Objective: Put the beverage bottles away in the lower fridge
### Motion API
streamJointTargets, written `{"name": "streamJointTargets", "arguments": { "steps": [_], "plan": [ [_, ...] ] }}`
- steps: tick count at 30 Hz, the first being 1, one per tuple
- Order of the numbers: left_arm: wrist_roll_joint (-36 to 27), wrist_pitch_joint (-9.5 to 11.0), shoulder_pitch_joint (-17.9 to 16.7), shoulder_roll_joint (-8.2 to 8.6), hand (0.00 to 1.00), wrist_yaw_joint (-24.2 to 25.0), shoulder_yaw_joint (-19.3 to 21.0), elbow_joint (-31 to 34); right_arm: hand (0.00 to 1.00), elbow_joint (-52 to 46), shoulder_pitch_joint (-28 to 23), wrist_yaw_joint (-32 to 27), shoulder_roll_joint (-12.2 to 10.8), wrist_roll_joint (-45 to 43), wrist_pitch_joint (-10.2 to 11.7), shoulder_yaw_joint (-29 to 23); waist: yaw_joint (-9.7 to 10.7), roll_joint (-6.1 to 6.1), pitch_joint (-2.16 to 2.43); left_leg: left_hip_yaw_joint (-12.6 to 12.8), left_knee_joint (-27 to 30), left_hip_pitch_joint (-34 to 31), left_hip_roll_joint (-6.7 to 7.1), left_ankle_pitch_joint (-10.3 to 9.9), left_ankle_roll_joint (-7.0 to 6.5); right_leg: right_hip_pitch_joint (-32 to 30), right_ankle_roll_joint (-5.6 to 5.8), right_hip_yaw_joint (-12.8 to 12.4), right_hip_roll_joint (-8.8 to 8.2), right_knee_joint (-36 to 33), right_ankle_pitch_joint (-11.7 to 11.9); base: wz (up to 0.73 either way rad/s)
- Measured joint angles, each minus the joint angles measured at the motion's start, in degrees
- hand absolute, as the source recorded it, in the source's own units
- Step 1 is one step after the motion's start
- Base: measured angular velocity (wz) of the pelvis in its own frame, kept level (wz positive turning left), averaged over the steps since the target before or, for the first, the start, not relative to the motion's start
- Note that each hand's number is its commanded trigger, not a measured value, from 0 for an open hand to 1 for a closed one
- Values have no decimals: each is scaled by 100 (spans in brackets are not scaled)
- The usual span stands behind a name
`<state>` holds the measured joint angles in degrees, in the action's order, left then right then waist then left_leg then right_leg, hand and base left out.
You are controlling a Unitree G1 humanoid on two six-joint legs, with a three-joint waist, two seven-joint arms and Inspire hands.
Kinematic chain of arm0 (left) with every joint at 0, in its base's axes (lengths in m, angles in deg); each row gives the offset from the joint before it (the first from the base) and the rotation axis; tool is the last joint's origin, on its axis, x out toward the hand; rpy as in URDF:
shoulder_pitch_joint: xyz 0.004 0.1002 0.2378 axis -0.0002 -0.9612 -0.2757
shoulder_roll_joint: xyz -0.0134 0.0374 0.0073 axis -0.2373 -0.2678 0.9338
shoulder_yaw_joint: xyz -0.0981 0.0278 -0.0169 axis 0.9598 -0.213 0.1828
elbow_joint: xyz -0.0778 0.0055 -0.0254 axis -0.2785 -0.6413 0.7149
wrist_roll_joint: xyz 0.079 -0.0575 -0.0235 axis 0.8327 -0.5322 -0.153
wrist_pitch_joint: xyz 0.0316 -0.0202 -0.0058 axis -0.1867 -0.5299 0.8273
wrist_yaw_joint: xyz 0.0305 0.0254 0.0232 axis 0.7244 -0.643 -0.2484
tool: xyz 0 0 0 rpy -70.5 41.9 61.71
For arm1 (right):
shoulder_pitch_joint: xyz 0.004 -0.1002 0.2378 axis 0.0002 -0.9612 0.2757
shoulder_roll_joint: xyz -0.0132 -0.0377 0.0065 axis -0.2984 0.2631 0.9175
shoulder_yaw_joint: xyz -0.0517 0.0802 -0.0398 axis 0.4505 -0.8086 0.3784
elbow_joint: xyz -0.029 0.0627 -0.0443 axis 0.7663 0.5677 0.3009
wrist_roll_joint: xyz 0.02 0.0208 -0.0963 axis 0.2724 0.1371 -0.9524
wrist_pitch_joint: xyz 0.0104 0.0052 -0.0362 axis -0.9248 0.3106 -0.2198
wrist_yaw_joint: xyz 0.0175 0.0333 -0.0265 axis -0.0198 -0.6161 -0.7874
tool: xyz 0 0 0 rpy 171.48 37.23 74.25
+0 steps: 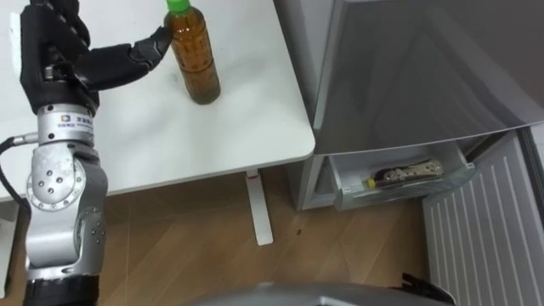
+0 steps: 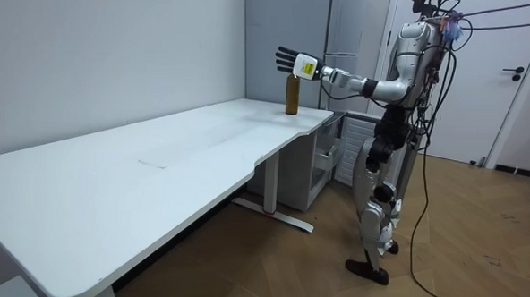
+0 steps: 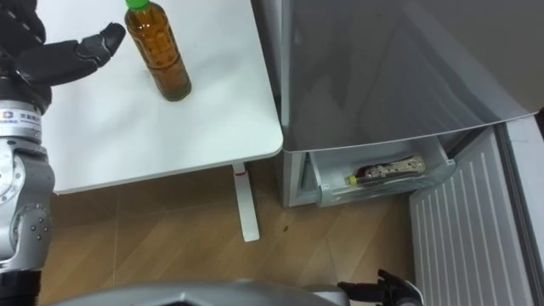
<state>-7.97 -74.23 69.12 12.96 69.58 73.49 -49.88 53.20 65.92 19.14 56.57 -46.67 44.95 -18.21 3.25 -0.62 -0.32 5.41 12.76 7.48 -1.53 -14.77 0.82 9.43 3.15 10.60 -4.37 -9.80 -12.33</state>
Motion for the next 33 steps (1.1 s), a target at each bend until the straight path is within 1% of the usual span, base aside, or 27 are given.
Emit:
{"name": "streamJointTargets", "arguments": {
  "steps": [9,14,18,23,26,28,29,31,33],
  "plan": [
    [7,-132,14,42,0,94,-1,-2,0,1,0,-38,-1,1,-13,2,-4,2,-2,52,2,-2,-16,10,-3,-25,-7,-49,14,-4,38,-2],
    [7,-149,14,71,0,149,-1,-3,0,-3,10,-45,1,2,-123,3,-9,2,-2,65,2,-1,-21,11,-3,-35,-8,-73,19,-11,40,0],
    [4,-252,14,101,0,195,-1,-6,0,-5,11,-47,1,3,-130,14,-11,2,-2,72,2,1,-24,10,-3,-39,-8,-88,23,-10,40,0],
    [2,-286,15,101,0,211,-57,-85,0,-8,10,-99,1,0,-130,58,-1,4,-4,75,1,3,-25,11,-3,-35,-9,-98,26,-8,40,0],
    [-10,-299,27,100,0,264,-95,-281,0,-18,28,-115,1,1,-136,64,13,9,-10,76,-1,7,-25,11,-2,-33,-9,-111,29,-8,40,0],
    [-65,-310,132,99,0,356,-96,-597,0,-11,46,-135,1,-12,-185,56,16,4,-16,85,-4,6,-25,13,0,-38,-9,-121,32,-8,41,0],
    [-148,-381,170,99,0,373,-95,-758,0,-11,55,-172,-1,-15,-196,57,33,0,-16,96,-6,1,-29,13,0,-41,-11,-131,36,-8,42,0],
    [-226,-454,190,100,0,398,-99,-918,0,-9,85,-196,-3,-20,-229,63,86,5,-17,102,-24,-4,-36,13,1,-40,-12,-127,41,-8,43,0],
    [-225,-493,297,100,0,486,-116,-1155,0,-10,96,-236,-8,-25,-263,76,122,0,-14,108,-63,-4,-41,17,7,-40,-16,-131,47,-14,45,-2]
  ]
}}
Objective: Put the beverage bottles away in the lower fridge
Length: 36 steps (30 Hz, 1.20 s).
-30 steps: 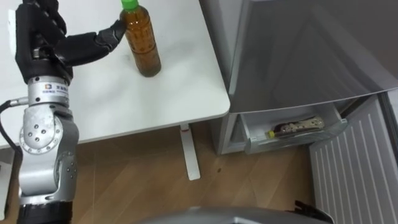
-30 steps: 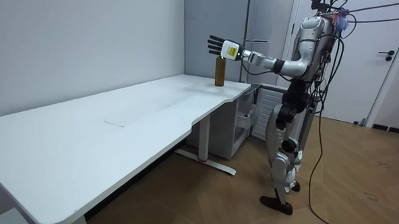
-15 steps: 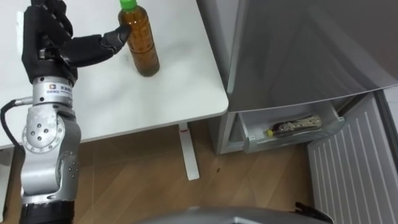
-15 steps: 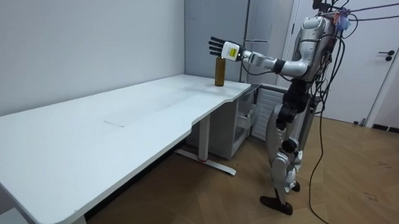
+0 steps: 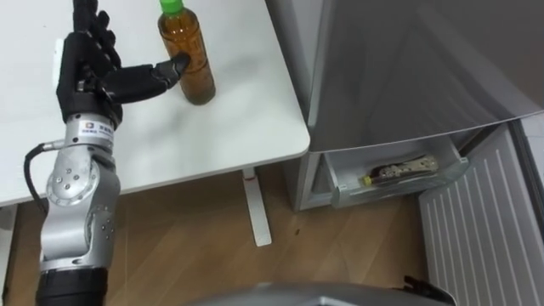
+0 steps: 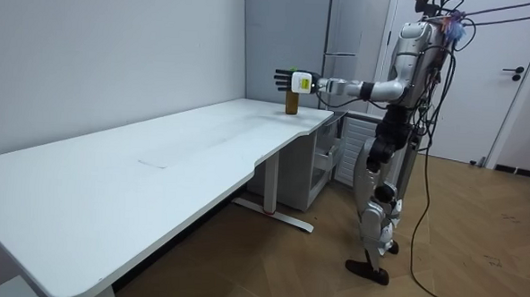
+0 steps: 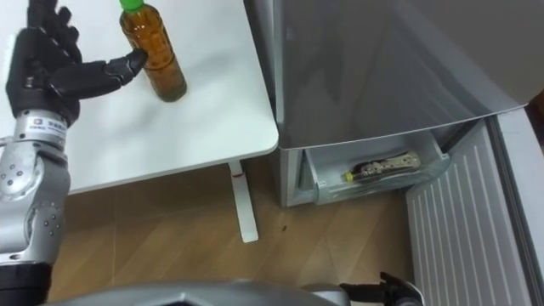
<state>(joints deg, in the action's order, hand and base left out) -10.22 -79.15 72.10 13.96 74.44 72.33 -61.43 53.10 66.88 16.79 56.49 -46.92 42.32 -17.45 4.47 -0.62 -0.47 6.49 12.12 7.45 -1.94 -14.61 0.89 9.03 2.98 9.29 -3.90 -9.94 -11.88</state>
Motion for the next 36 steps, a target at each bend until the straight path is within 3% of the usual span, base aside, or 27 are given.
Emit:
{"name": "streamJointTargets", "arguments": {
  "steps": [11,28,36],
  "plan": [
    [5,-56,151,-1,0,238,-100,-486,0,-10,17,-137,-22,-41,-74,39,15,7,-7,73,-42,26,-12,17,7,-74,-4,-70,13,24,2,-4],
    [5,-260,181,-9,0,522,-96,-527,0,-55,17,-177,-18,-246,-151,18,88,-31,12,90,-29,13,-25,17,8,-88,-13,-63,13,-4,8,0],
    [-372,-266,599,-134,0,425,-88,-654,0,-57,-14,-207,-2,-241,-172,31,140,-59,-9,153,-37,22,-31,18,8,-116,-16,-99,12,-5,12,-3]
  ]
}}
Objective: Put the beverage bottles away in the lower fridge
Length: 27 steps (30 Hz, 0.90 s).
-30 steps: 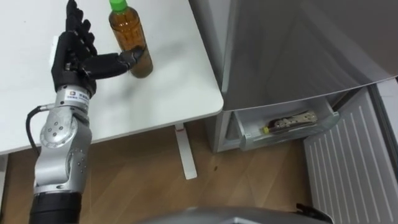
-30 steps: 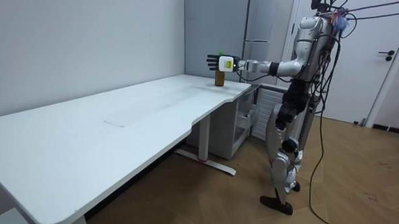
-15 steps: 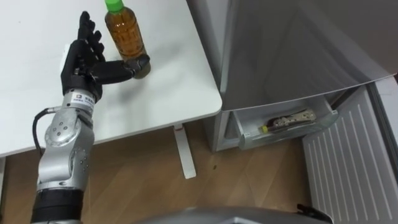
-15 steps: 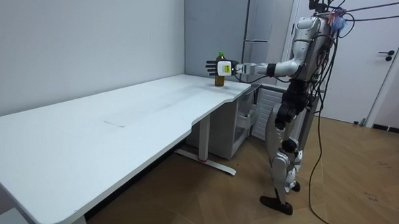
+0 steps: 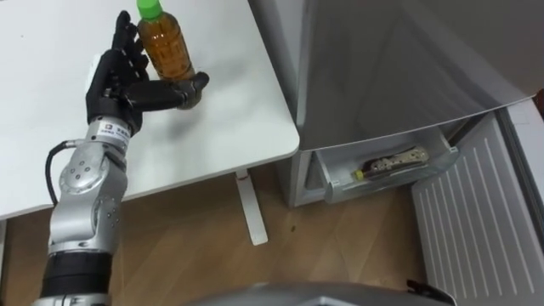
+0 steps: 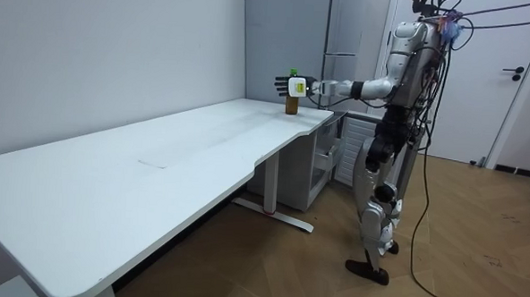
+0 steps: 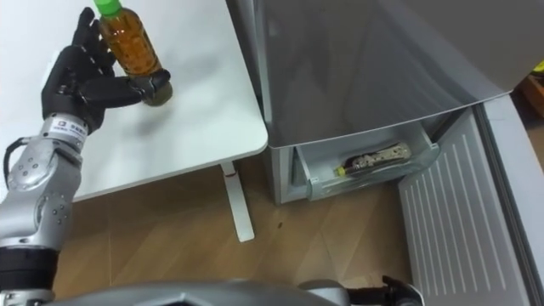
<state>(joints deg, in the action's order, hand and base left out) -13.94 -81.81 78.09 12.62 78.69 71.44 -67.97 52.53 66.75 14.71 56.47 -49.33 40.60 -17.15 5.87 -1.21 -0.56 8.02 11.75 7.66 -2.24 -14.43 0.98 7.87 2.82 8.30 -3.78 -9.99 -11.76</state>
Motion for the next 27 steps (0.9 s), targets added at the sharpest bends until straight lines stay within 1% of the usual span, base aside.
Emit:
{"name": "streamJointTargets", "arguments": {
  "steps": [4,6,9,10,13,16,19,21,22,23,24,25,26,27],
  "plan": [
    [-88,1,154,-9,0,-77,-1,-44,0,-1,-20,-31,26,-6,-16,-1,16,-54,-2,29,-4,16,-2,0,0,-4,0,-29,1,1,0,-4],
    [-84,-5,231,-9,0,-91,1,-236,0,-1,-53,-34,36,-14,-44,-6,16,-76,11,31,-4,17,-3,0,0,-6,-1,-30,4,1,0,0],
    [-84,-38,233,-9,0,-96,1,-374,0,-22,-87,-31,40,-95,-104,-7,9,-75,11,46,-9,30,-3,0,0,-6,0,-44,4,-1,0,-2],
    [-84,-45,234,-11,0,-105,11,-461,0,-87,-96,-26,40,-192,-157,-8,4,-70,8,64,-12,45,-4,0,0,-6,0,-63,4,-8,0,-8],
    [-77,-143,244,-32,0,-187,37,-496,0,-165,-148,11,43,-482,-192,-11,-2,-57,1,108,-12,57,-5,0,0,-51,0,-129,6,-69,0,-10],
    [-78,-150,249,-52,0,-224,113,-496,0,-177,-169,30,43,-654,-202,-11,3,-52,-1,132,-11,63,-6,0,0,-64,0,-172,8,-80,0,-6],
    [-77,-151,255,-54,0,-305,166,-496,0,-178,-197,37,44,-717,-302,-11,7,-52,-1,132,-6,68,-7,0,0,-68,0,-186,11,-94,0,0],
    [-78,-152,257,-54,0,-317,181,-496,0,-172,-202,79,44,-920,-380,-11,6,-51,-1,133,-3,71,-7,0,-1,-77,0,-194,11,-118,0,0],
    [-77,-153,257,-54,18,-318,184,-496,0,-172,-202,90,44,-945,-402,-11,6,-49,-2,135,-2,72,-7,0,-1,-84,0,-200,11,-130,0,0],
    [-78,-154,257,-54,56,-318,186,-498,0,-175,-198,110,44,-1031,-431,-8,5,-45,-5,141,-1,75,-8,1,-1,-98,0,-209,11,-156,0,-3],
    [-79,-155,258,-54,89,-316,186,-506,0,-176,-197,131,44,-1098,-440,-7,5,-38,-7,143,-1,84,-8,1,-2,-97,1,-216,10,-167,0,-3],
    [-79,-155,258,-54,100,-315,186,-511,0,-176,-197,140,44,-1117,-442,-5,5,-34,-7,144,-1,88,-8,1,-2,-95,1,-218,10,-168,0,0],
    [-87,-155,258,-55,100,-315,186,-536,0,-176,-201,157,43,-1149,-443,-5,5,-6,-15,143,0,89,-8,1,-3,-94,1,-219,10,-170,0,0],
    [-88,-156,258,-56,100,-313,187,-571,0,-179,-205,163,41,-1202,-447,-5,5,-5,-11,144,2,89,-8,2,-3,-94,1,-219,10,-170,-1,0]
  ]
}}
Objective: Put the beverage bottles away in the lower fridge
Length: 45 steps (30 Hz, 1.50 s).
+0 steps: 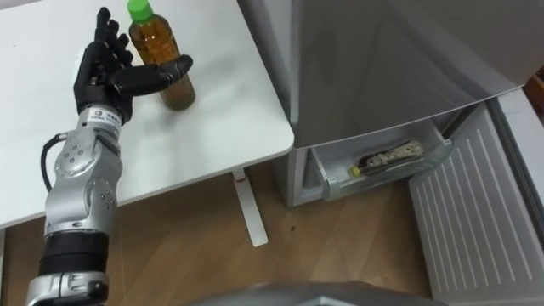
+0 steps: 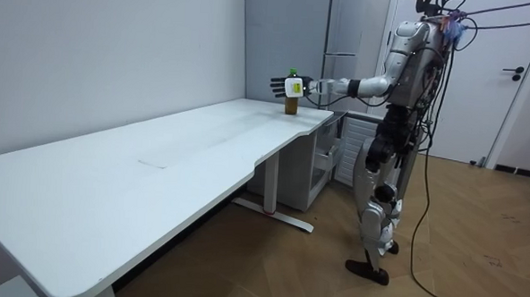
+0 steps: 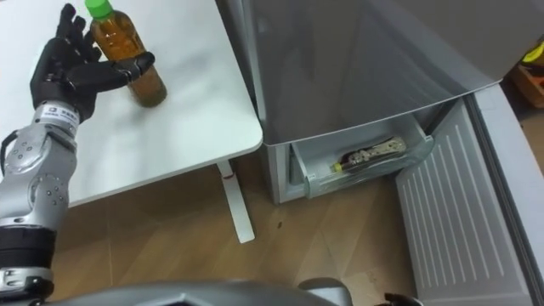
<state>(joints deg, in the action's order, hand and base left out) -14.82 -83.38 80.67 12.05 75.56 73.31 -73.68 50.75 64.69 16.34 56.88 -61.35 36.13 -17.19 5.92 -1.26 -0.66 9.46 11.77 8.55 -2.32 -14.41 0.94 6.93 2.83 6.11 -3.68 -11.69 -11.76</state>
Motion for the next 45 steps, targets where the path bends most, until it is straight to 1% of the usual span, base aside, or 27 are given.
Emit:
{"name": "streamJointTargets", "arguments": {
  "steps": [1,2,3,7,9,12,15,20,24,31,37,40,45],
  "plan": [
    [0,0,1,0,100,0,0,-21,0,-3,1,2,0,-41,-4,0,0,7,0,0,0,0,0,0,0,0,0,0,0,0,0,0],
    [2,-14,1,0,100,-2,4,-45,0,-5,-6,12,-1,-132,-29,-1,0,-2,10,0,5,-1,0,0,-1,-1,0,-4,0,2,0,0],
    [2,-27,1,0,100,-2,6,-46,0,-5,-3,18,-1,-168,-49,-1,-2,13,4,-1,5,-2,0,1,-1,-3,0,-4,0,2,-1,0],
    [2,-48,2,-3,100,-10,20,-45,0,-5,-28,83,-13,-397,-194,-1,2,34,19,-1,5,-9,0,1,-1,-11,1,-6,0,4,-3,0],
    [8,-104,2,-41,100,-34,36,-57,0,-6,-45,133,-21,-499,-222,-2,16,58,32,-5,5,-21,0,1,-1,-24,1,-8,0,4,-3,0],
    [1,-131,20,-80,100,-10,18,-127,0,-9,-42,185,-22,-594,-243,9,6,83,46,-5,5,-23,0,0,-1,-24,1,-7,0,2,-2,0],
    [-5,-174,29,-108,100,5,10,-147,0,-11,-26,185,-22,-593,-244,9,9,73,50,-8,5,-19,0,0,-1,-22,0,-7,1,0,-1,0],
    [-5,-270,33,-116,100,3,-26,-196,0,-9,-20,199,-21,-594,-245,8,20,-25,29,1,5,2,-1,0,-1,-9,0,-8,0,-9,-1,0],
    [2,-297,36,-119,100,4,-111,-203,0,-3,-15,234,-21,-592,-243,8,41,-80,25,1,5,-4,-1,0,-1,-10,0,-6,-1,-11,-1,0],
    [2,-305,82,-135,100,17,-300,-202,0,-11,17,192,-21,-587,-243,23,58,-73,23,3,5,-9,1,1,-1,-15,2,-5,-3,-7,-3,0],
    [9,-306,234,-164,100,39,-507,-197,0,-102,58,178,-17,-589,-242,195,28,-47,14,3,3,-46,1,1,-1,-48,2,-3,-2,-5,-3,0],
    [118,-306,253,-164,100,149,-520,-128,0,-234,102,168,-16,-597,-228,214,31,-40,28,-5,9,-100,0,1,-1,-96,1,13,-2,-7,-2,0],
    [133,-306,253,-163,100,236,-620,32,0,-232,112,152,-11,-582,-217,221,6,-38,27,-38,1,-97,-3,1,-1,-71,0,32,-1,-5,-1,0]
  ]
}}
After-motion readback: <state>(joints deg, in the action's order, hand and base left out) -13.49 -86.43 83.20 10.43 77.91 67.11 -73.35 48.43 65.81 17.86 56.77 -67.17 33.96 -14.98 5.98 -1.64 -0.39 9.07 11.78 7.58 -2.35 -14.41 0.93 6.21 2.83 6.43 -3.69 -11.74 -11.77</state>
